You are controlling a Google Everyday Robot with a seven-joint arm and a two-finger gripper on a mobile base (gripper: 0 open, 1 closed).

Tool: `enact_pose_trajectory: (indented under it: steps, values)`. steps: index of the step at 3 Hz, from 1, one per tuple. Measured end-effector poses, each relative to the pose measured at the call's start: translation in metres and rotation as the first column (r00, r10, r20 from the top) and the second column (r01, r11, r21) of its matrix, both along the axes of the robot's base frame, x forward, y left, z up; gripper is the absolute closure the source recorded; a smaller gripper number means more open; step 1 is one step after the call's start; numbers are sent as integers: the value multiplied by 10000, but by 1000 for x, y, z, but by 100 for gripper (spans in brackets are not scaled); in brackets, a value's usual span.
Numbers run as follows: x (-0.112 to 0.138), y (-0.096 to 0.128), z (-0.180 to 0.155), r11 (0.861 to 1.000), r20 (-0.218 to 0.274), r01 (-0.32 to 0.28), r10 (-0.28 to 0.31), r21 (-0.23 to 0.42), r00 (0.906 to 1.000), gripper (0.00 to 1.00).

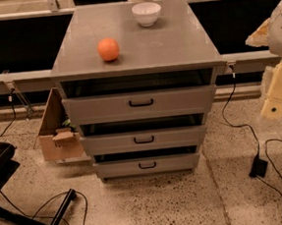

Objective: Open top drawer

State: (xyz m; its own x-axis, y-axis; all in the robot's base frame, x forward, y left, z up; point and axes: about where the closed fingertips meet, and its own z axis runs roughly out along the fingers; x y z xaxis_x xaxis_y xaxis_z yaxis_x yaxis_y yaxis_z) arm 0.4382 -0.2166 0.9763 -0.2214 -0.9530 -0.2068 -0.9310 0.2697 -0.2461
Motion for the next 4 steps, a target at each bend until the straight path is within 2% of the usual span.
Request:
enact_pose_trajectory:
  steps: [2, 3, 4]
  values:
    - [8, 7, -10, 9997, 97, 134, -132, -191, 9999, 0]
    - [25, 30, -50, 9999, -48, -39, 38, -145, 10000, 0]
    - [69, 69, -114, 9983, 113, -469, 473, -332, 9988, 0]
